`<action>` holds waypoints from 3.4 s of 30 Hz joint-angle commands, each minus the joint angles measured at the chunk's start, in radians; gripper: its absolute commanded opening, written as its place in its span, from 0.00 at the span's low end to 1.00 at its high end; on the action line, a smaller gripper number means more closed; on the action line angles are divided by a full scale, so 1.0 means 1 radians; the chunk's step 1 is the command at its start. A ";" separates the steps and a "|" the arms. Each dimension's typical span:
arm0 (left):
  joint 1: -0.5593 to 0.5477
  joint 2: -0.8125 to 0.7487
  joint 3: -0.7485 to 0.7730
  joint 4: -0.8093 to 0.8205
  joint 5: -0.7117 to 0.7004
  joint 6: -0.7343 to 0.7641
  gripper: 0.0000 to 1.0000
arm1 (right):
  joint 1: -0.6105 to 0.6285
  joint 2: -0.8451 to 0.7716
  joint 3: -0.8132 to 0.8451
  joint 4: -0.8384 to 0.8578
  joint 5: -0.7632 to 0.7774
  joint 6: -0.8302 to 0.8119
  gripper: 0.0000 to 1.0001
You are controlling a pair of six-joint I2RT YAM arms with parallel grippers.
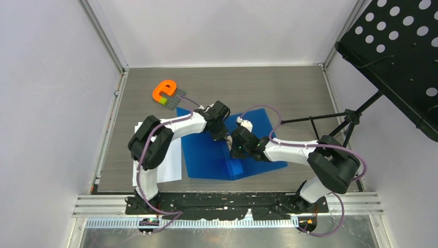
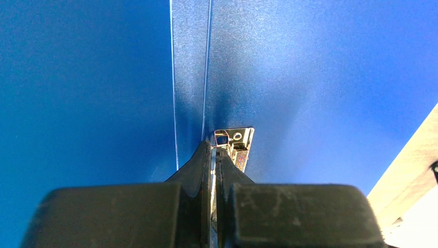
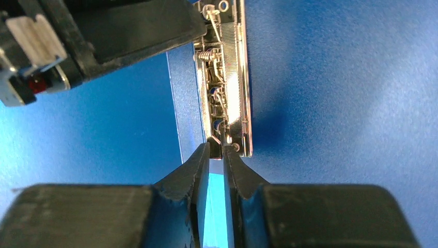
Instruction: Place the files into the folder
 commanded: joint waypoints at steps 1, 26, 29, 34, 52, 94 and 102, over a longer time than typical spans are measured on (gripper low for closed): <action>-0.013 -0.048 -0.065 -0.108 -0.063 -0.081 0.00 | -0.002 0.032 0.036 -0.040 0.094 0.007 0.20; -0.011 -0.043 -0.048 -0.159 -0.096 -0.037 0.00 | 0.080 0.227 0.061 -0.230 0.375 0.104 0.06; -0.005 -0.029 -0.044 -0.156 -0.081 0.004 0.00 | 0.083 0.212 0.044 -0.239 0.401 0.143 0.06; -0.001 -0.006 -0.040 -0.148 -0.073 0.102 0.00 | 0.084 0.127 0.032 -0.283 0.507 0.179 0.05; 0.007 0.008 -0.020 -0.121 -0.003 0.235 0.00 | 0.095 -0.114 -0.003 -0.067 0.404 0.022 0.15; 0.328 -0.704 -0.024 -0.364 -0.181 0.554 0.41 | 0.068 -0.022 0.034 0.334 -0.035 -0.092 0.28; 0.387 -0.784 -0.044 -0.395 -0.182 0.604 0.41 | -0.058 0.108 0.184 0.247 -0.103 -0.169 0.28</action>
